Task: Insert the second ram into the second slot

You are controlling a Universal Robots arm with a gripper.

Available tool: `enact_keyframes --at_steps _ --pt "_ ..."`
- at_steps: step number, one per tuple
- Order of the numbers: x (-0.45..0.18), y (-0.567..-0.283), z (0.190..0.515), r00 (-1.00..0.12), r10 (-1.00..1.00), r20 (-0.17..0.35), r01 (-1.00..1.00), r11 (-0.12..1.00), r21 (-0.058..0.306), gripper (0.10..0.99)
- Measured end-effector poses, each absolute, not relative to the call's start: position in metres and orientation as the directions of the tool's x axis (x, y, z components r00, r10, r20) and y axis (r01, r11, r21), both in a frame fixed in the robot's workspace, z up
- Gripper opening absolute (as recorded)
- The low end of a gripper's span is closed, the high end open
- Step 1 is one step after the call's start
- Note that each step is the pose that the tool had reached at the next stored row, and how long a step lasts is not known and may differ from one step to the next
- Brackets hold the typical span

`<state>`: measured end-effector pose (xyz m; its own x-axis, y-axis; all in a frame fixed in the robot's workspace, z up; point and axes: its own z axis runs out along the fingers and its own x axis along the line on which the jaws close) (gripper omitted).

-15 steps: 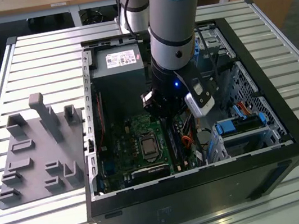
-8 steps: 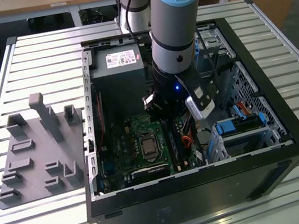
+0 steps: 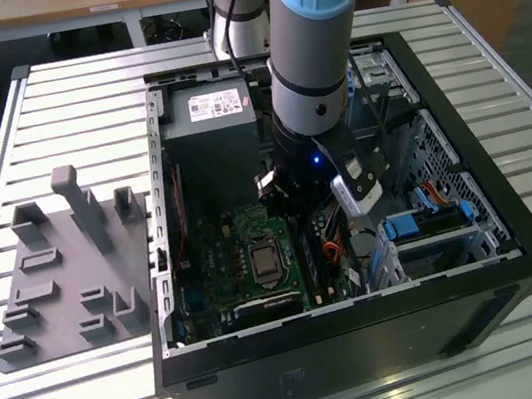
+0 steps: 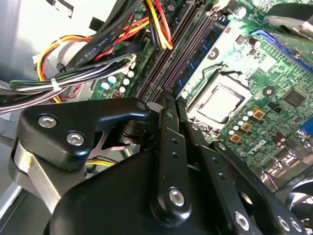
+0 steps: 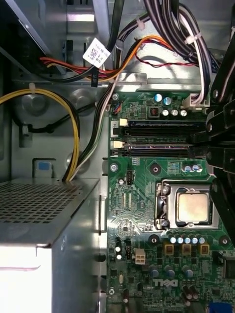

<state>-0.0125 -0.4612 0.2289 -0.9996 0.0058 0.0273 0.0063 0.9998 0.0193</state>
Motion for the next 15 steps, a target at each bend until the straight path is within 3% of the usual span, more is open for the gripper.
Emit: enact_keyframes --at_steps 15 --pt "-0.0115 -0.4619 0.2245 -1.000 0.006 0.028 0.006 1.000 0.019 0.137"
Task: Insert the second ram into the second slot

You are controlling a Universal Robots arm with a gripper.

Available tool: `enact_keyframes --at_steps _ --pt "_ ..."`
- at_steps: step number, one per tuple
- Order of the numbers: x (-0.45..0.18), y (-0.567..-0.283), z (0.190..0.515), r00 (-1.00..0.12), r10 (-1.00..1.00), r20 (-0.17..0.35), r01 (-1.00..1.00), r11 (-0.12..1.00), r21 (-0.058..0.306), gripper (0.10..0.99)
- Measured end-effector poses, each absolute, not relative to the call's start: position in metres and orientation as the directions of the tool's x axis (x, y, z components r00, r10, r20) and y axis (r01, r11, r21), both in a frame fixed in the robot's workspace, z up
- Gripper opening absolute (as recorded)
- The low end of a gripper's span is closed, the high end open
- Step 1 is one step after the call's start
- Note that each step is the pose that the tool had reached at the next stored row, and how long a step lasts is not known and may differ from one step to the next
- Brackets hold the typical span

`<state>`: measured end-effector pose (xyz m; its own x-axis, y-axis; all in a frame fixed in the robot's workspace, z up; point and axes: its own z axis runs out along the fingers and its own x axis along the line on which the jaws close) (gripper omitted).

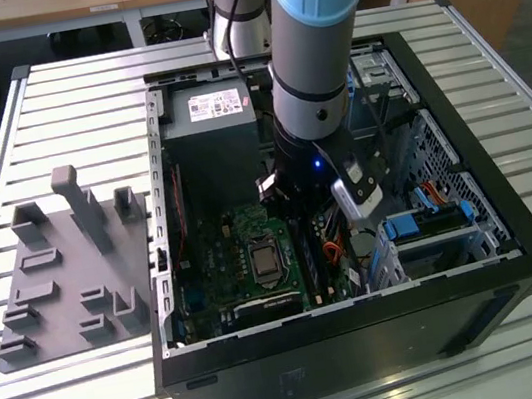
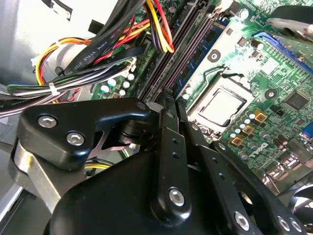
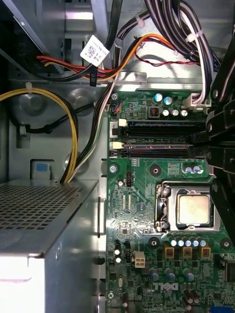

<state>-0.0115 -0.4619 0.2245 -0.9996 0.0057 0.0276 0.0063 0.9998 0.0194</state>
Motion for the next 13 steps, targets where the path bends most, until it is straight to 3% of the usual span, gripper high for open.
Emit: enact_keyframes --at_steps 13 --pt "-0.0115 -0.4620 0.2170 -1.000 0.006 0.029 0.006 1.000 0.019 0.137"
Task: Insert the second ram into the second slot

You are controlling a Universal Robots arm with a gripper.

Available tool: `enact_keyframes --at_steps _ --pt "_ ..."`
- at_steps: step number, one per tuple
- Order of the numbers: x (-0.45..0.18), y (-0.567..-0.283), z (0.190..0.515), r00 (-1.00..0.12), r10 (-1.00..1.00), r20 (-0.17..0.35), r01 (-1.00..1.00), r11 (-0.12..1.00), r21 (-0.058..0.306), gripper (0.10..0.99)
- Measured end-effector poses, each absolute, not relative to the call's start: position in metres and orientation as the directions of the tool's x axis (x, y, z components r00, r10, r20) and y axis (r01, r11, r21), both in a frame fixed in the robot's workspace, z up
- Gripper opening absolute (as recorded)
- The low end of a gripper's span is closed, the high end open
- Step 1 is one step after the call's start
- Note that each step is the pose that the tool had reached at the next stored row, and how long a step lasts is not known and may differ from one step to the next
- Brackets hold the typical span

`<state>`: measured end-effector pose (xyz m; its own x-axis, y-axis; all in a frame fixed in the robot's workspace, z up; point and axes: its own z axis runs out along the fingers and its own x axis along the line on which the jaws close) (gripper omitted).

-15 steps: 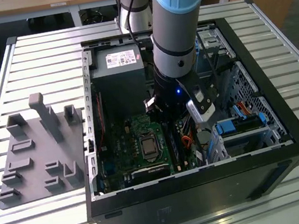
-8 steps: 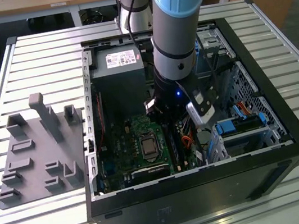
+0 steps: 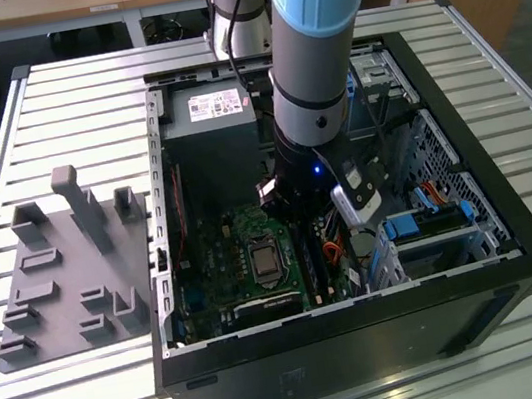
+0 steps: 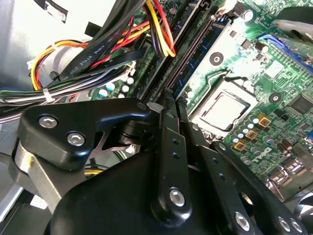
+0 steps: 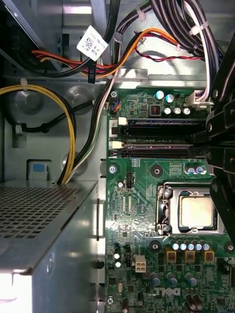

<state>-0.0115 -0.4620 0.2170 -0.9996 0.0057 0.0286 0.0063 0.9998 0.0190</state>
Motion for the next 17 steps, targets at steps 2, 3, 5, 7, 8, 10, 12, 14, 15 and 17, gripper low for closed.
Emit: enact_keyframes --at_steps 2,3,5,7,8,10,12,14,15,17 --pt "-0.0115 -0.4620 0.2170 -1.000 0.006 0.029 0.006 1.000 0.019 0.137" --pt "-0.0115 -0.4620 0.2169 -1.000 0.006 0.029 0.006 1.000 0.019 0.137" --pt "-0.0114 -0.4620 0.2170 -1.000 0.006 0.029 0.006 1.000 0.018 0.137" --pt "-0.0114 -0.4620 0.2177 -1.000 0.006 0.029 0.006 1.000 0.015 0.137" --pt "-0.0114 -0.4619 0.2180 -1.000 0.006 0.028 0.006 1.000 0.014 0.137" --pt "-0.0114 -0.4618 0.2184 -1.000 0.006 0.028 0.006 1.000 0.009 0.137" --pt "-0.0115 -0.4619 0.2184 -1.000 0.006 0.028 0.006 1.000 0.008 0.137" --pt "-0.0115 -0.4618 0.2183 -1.000 0.006 0.029 0.006 1.000 0.008 0.137" --pt "-0.0115 -0.4618 0.2183 -1.000 0.006 0.029 0.006 1.000 0.008 0.137" --pt "-0.0115 -0.4618 0.2183 -1.000 0.006 0.029 0.006 1.000 0.008 0.137"
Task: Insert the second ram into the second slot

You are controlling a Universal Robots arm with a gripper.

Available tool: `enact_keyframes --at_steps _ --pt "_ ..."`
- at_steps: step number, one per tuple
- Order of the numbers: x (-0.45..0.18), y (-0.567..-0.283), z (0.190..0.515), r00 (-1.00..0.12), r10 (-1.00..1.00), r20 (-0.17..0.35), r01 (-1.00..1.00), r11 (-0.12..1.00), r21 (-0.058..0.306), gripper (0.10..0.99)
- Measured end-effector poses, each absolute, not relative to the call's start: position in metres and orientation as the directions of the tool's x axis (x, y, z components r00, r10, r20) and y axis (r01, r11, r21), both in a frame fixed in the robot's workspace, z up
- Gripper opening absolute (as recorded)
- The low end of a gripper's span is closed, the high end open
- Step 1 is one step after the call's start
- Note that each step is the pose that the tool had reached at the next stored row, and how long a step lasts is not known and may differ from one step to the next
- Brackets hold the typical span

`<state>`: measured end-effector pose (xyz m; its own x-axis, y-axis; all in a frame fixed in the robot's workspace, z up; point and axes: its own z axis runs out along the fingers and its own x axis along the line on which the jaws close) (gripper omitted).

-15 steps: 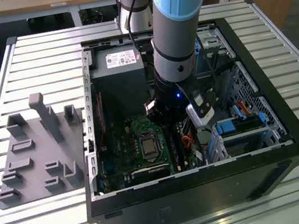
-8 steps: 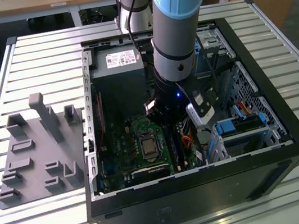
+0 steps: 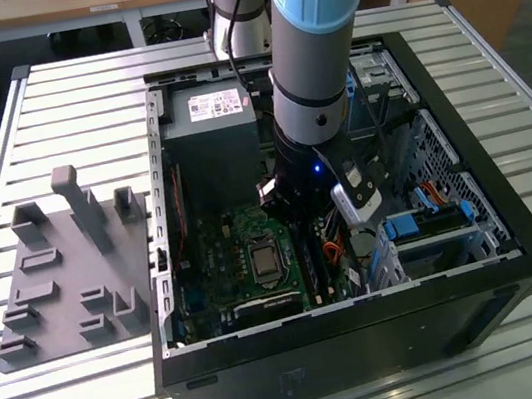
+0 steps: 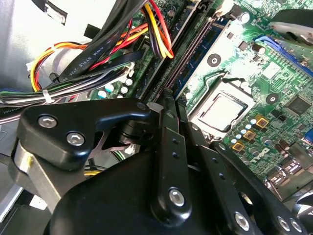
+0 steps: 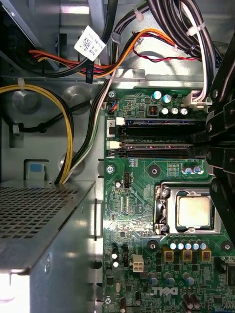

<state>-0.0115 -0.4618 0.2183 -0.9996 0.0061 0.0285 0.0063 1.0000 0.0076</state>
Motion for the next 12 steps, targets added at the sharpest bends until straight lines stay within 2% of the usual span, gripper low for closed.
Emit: enact_keyframes --at_steps 12 --pt "-0.0107 -0.4618 0.2181 -0.999 0.021 0.029 0.022 1.000 0.008 0.137"
